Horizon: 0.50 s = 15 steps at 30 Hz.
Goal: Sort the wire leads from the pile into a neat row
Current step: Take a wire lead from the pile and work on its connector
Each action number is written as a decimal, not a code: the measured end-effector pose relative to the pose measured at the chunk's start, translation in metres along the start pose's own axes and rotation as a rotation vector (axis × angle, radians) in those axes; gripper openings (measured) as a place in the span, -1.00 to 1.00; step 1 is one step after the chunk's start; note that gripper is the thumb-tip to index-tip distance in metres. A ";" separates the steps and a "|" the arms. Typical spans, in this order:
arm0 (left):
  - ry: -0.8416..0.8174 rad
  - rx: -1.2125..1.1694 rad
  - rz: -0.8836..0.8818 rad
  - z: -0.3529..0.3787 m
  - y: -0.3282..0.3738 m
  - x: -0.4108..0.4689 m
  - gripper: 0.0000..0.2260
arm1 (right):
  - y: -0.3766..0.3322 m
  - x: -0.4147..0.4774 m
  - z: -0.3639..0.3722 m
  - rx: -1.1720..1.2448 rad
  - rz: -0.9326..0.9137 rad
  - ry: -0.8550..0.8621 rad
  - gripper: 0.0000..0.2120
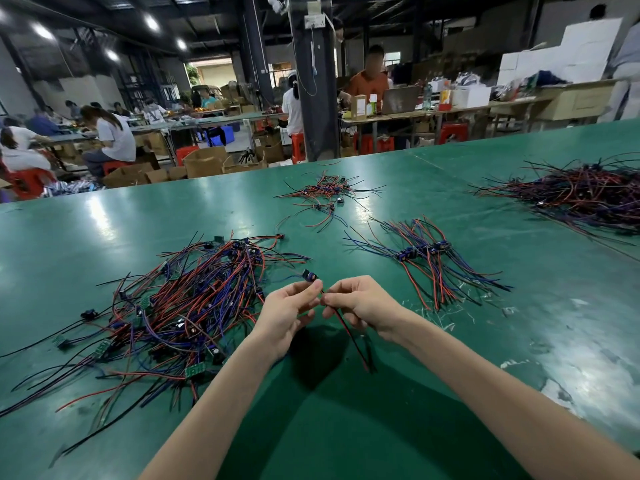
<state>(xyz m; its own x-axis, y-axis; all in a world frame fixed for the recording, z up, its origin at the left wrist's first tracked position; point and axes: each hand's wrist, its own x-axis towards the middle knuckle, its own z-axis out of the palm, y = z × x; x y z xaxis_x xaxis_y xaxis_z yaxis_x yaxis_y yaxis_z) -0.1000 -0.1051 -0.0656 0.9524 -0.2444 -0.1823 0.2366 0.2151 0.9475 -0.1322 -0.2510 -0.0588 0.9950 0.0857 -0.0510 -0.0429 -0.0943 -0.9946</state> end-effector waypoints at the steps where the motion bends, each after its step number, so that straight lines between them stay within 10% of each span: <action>1: 0.003 0.002 -0.002 0.000 0.000 0.000 -0.93 | -0.001 0.001 -0.001 -0.012 -0.019 0.042 -0.84; 9: 0.046 -0.033 0.038 -0.001 0.007 -0.001 -0.91 | -0.014 0.012 -0.052 0.044 -0.150 0.430 -0.86; 15: 0.126 0.077 0.131 -0.005 0.009 0.001 -0.93 | 0.009 0.021 -0.098 -0.328 0.108 0.686 -0.81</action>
<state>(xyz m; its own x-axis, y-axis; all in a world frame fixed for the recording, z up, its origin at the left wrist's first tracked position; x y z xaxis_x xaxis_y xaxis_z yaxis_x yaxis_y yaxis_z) -0.0960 -0.0988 -0.0585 0.9917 -0.0975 -0.0835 0.0987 0.1633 0.9816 -0.1028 -0.3473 -0.0595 0.8243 -0.5654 0.0280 -0.2203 -0.3659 -0.9042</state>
